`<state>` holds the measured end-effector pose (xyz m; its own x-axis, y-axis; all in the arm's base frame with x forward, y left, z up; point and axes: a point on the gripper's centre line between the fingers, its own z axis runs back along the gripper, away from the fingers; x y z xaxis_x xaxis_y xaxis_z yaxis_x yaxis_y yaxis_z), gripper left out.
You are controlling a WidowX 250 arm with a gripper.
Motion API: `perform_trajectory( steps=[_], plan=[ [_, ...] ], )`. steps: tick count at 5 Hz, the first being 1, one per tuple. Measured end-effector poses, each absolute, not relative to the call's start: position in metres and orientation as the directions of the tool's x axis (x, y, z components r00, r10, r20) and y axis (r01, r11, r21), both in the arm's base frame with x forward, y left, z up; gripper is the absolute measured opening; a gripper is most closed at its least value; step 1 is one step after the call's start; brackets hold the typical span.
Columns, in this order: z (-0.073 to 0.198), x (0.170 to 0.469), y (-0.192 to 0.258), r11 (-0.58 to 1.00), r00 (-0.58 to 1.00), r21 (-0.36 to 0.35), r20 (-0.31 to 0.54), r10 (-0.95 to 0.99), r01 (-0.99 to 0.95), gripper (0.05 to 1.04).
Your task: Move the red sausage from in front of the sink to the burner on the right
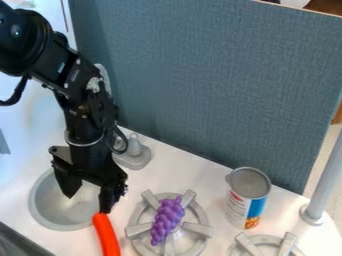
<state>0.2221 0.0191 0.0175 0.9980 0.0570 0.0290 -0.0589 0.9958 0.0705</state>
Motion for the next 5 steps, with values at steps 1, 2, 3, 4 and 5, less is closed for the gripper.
perform_trajectory(
  steps=[1, 2, 3, 4, 5],
  plan=[
    [0.013, 0.220, 0.018, 0.996, 0.998, 0.067, 0.017, 0.060, -0.061, 1.005],
    [-0.008, 0.226, 0.012, 0.988, 0.986, 0.008, 0.054, 0.155, -0.156, 1.005],
    [-0.029, 0.235, 0.024, 0.947, 0.943, -0.043, 0.095, 0.320, -0.317, 1.005],
    [-0.054, 0.242, 0.033, 0.896, 0.893, -0.070, 0.079, 0.444, -0.439, 1.005],
    [-0.072, 0.243, 0.037, 0.863, 0.860, -0.053, 0.077, 0.504, -0.502, 1.005]
  ],
)
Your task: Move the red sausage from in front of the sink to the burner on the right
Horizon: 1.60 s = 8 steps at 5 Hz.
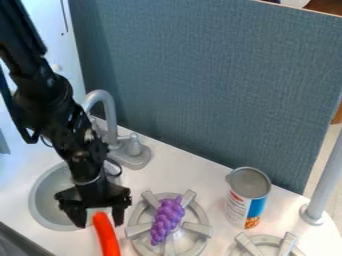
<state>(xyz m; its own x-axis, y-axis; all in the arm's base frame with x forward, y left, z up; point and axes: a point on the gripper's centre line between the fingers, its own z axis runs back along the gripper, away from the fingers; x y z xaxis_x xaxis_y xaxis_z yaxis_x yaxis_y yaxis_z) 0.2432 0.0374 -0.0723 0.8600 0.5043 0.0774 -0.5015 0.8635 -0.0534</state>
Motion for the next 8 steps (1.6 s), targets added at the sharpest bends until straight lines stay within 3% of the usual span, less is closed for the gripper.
perform_trajectory(
  steps=[3, 4, 5, 6, 8],
  plan=[
    [-0.120, 0.233, 0.030, 0.768, 0.768, 0.037, 0.000, 0.640, -0.640, 1.005],
    [-0.124, 0.234, 0.029, 0.755, 0.756, 0.044, -0.003, 0.655, -0.654, 0.955],
    [-0.125, 0.238, 0.026, 0.776, 0.778, 0.068, 0.003, 0.628, -0.627, 0.688],
    [-0.102, 0.232, 0.024, 0.851, 0.853, 0.066, -0.008, 0.522, -0.520, 0.568],
    [0.003, 0.249, 0.000, 0.976, 0.972, 0.087, 0.139, 0.188, -0.201, 0.568]
  ],
)
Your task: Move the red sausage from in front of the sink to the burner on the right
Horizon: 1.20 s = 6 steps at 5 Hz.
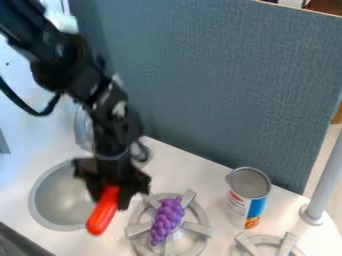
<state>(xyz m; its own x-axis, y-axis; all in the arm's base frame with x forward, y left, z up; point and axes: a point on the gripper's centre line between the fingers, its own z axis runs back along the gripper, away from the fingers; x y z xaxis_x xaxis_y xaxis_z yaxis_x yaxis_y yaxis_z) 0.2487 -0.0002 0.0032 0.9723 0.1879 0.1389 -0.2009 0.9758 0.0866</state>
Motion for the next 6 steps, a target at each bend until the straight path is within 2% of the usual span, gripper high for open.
perform_trajectory(
  steps=[1, 2, 3, 5, 6],
  plan=[
    [0.015, 0.256, -0.037, 0.995, 0.991, 0.025, 0.095, 0.089, -0.092, 0.568],
    [0.009, 0.254, -0.080, 0.999, 0.997, -0.039, 0.069, -0.023, 0.025, 0.568],
    [-0.004, 0.246, -0.123, 0.982, 0.980, -0.020, 0.071, -0.185, 0.187, 0.568],
    [-0.040, 0.255, -0.167, 0.951, 0.950, 0.046, 0.057, -0.308, 0.306, 0.568],
    [-0.041, 0.264, -0.180, 0.944, 0.940, 0.005, 0.083, -0.330, 0.331, 0.568]
  ],
)
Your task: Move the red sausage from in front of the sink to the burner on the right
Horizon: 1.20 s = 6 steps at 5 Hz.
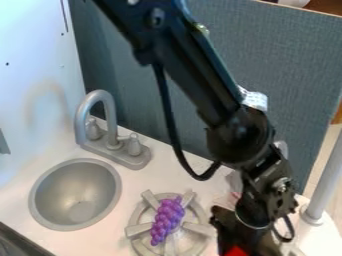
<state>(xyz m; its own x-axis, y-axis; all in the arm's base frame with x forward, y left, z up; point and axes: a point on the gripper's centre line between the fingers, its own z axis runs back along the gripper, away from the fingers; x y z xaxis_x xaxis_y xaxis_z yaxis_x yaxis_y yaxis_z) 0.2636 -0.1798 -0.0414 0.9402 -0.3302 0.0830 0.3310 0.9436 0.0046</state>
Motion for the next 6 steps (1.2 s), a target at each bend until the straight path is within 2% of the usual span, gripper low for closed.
perform_trajectory(
  steps=[2, 4, 5, 6],
  plan=[
    [-0.069, 0.286, -0.200, 0.936, 0.933, -0.010, 0.088, -0.350, 0.352, 0.568],
    [-0.085, 0.295, -0.219, 0.933, 0.931, -0.020, 0.075, -0.356, 0.359, 0.568],
    [-0.089, 0.297, -0.223, 0.935, 0.934, -0.025, 0.068, -0.351, 0.354, 0.617],
    [-0.092, 0.294, -0.224, 0.947, 0.947, -0.014, 0.029, -0.320, 0.321, 0.917]
  ],
)
